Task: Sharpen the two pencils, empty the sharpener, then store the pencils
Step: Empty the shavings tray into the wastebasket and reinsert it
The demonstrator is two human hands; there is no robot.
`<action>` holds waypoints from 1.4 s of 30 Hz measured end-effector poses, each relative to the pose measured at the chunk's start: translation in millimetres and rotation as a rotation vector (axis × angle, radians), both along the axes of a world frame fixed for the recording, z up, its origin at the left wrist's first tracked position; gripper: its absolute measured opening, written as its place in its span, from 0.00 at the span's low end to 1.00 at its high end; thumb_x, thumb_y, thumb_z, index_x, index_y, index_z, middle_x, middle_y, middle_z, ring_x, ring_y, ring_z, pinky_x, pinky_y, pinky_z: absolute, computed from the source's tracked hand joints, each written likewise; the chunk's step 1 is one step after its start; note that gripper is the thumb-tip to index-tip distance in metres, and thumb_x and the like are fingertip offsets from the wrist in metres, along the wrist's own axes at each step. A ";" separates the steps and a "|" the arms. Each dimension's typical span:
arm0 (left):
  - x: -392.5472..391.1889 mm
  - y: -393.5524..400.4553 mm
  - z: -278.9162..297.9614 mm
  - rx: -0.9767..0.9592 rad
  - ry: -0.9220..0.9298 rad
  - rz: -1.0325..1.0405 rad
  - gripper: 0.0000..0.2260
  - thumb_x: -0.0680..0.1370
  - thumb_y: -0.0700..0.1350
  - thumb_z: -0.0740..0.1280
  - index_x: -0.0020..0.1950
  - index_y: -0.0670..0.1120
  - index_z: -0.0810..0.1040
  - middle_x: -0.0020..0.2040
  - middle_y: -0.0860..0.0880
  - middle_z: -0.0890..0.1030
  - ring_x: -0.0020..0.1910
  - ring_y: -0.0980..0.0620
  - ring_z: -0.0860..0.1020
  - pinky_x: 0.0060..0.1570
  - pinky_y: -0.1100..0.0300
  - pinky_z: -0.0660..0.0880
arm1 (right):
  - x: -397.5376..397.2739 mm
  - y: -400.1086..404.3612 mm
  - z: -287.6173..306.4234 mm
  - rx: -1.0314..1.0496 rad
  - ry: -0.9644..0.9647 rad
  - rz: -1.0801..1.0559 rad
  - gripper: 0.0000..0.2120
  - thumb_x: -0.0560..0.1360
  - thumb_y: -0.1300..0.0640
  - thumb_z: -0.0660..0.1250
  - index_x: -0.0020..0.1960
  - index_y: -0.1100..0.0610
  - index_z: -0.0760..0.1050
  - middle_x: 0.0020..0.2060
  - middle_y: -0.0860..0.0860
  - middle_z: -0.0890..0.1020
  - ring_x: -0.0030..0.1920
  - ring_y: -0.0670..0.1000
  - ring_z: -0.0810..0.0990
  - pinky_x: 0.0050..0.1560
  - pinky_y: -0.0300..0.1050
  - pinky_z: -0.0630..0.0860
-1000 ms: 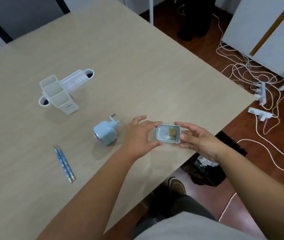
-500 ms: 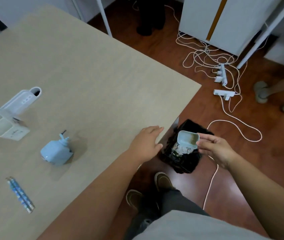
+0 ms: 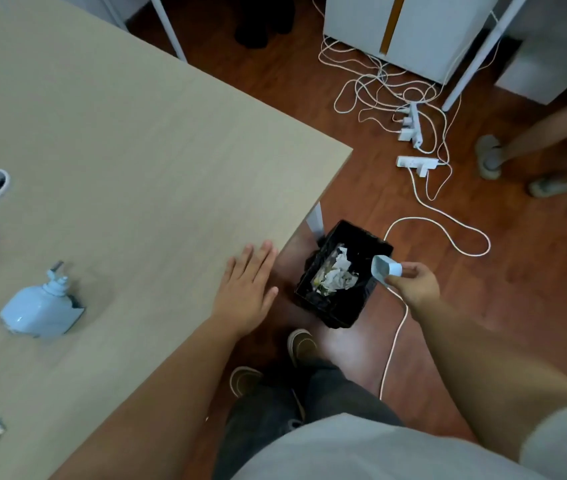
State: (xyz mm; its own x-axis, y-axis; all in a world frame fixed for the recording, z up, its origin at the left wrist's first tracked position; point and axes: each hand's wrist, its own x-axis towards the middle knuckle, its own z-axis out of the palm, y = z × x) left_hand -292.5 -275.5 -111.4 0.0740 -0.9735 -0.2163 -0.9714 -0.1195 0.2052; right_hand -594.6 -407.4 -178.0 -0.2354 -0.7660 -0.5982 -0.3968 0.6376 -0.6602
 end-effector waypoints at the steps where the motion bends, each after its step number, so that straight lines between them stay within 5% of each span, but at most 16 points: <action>1: -0.3 1.5 -0.1 -0.002 -0.004 0.000 0.31 0.77 0.54 0.58 0.77 0.53 0.48 0.79 0.54 0.50 0.78 0.48 0.48 0.74 0.44 0.50 | 0.5 0.4 -3.2 -0.013 0.029 0.005 0.18 0.63 0.60 0.75 0.50 0.55 0.75 0.48 0.55 0.82 0.45 0.56 0.81 0.49 0.52 0.79; 7: 0.1 2.7 -2.8 0.001 -0.022 0.004 0.32 0.77 0.53 0.59 0.77 0.53 0.48 0.79 0.54 0.51 0.78 0.49 0.48 0.75 0.44 0.51 | 6.1 -2.1 -15.9 -0.137 0.194 0.171 0.18 0.63 0.55 0.75 0.48 0.50 0.70 0.50 0.56 0.80 0.45 0.56 0.79 0.46 0.47 0.75; 16: -1.3 1.2 -4.7 0.003 -0.064 0.009 0.33 0.76 0.52 0.61 0.77 0.52 0.49 0.79 0.53 0.52 0.78 0.48 0.49 0.76 0.44 0.52 | 29.3 -9.1 -9.1 -0.336 0.491 0.736 0.19 0.65 0.60 0.70 0.54 0.56 0.69 0.52 0.57 0.72 0.52 0.62 0.72 0.40 0.50 0.72; 42: -0.2 1.9 -4.0 -0.005 -0.062 -0.015 0.36 0.73 0.46 0.63 0.77 0.51 0.50 0.79 0.52 0.53 0.78 0.48 0.49 0.76 0.44 0.53 | 31.9 -29.7 -2.2 -0.560 0.638 0.870 0.18 0.60 0.63 0.70 0.49 0.59 0.71 0.45 0.59 0.73 0.43 0.61 0.71 0.41 0.53 0.70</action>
